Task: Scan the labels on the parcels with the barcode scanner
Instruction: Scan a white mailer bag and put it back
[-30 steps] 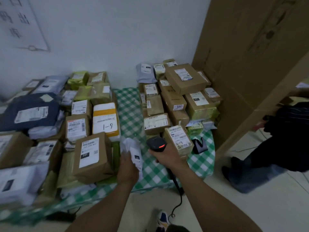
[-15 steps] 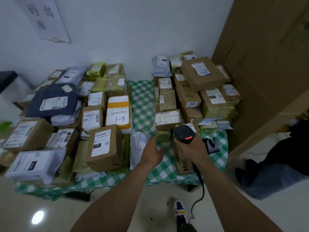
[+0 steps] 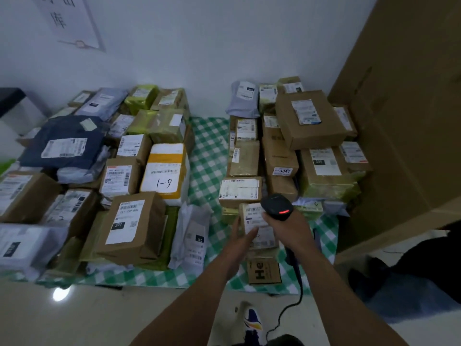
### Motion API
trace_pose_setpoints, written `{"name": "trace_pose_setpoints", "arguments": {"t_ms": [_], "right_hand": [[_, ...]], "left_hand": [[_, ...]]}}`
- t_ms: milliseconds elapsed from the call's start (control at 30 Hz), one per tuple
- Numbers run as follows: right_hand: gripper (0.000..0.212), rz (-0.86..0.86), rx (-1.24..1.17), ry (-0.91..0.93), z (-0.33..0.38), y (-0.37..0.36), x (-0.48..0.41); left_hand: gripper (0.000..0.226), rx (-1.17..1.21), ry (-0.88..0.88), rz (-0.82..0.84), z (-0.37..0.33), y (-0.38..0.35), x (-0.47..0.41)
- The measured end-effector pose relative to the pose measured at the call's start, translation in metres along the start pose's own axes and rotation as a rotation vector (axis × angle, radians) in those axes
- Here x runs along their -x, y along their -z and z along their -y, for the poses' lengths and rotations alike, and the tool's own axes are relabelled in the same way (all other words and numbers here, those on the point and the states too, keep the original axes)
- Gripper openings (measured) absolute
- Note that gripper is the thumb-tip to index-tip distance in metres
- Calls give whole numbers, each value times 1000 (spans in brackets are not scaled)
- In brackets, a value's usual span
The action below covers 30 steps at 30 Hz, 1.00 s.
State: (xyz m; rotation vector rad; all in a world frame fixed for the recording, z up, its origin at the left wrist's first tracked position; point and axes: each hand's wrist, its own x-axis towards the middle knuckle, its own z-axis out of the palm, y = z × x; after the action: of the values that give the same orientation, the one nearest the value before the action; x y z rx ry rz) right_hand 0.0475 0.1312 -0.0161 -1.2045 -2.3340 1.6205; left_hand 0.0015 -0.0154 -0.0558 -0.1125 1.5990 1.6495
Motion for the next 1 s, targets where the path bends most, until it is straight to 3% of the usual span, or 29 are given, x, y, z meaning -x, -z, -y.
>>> {"name": "trace_pose_setpoints", "arguments": {"t_ms": [133, 267, 567, 833, 1000], "right_hand": [[21, 76, -48, 57, 10, -7, 8], [27, 224, 18, 191, 74, -33, -14], [40, 550, 59, 473, 166, -107, -1], [39, 779, 45, 474, 208, -132, 15], [28, 764, 59, 474, 245, -145, 11]], "left_hand": [[66, 89, -76, -108, 7, 14, 12], [53, 167, -217, -307, 3, 47, 33], [96, -40, -501, -749, -61, 133, 58], [94, -124, -604, -882, -112, 176, 73], [101, -99, -624, -882, -128, 213, 63]]}}
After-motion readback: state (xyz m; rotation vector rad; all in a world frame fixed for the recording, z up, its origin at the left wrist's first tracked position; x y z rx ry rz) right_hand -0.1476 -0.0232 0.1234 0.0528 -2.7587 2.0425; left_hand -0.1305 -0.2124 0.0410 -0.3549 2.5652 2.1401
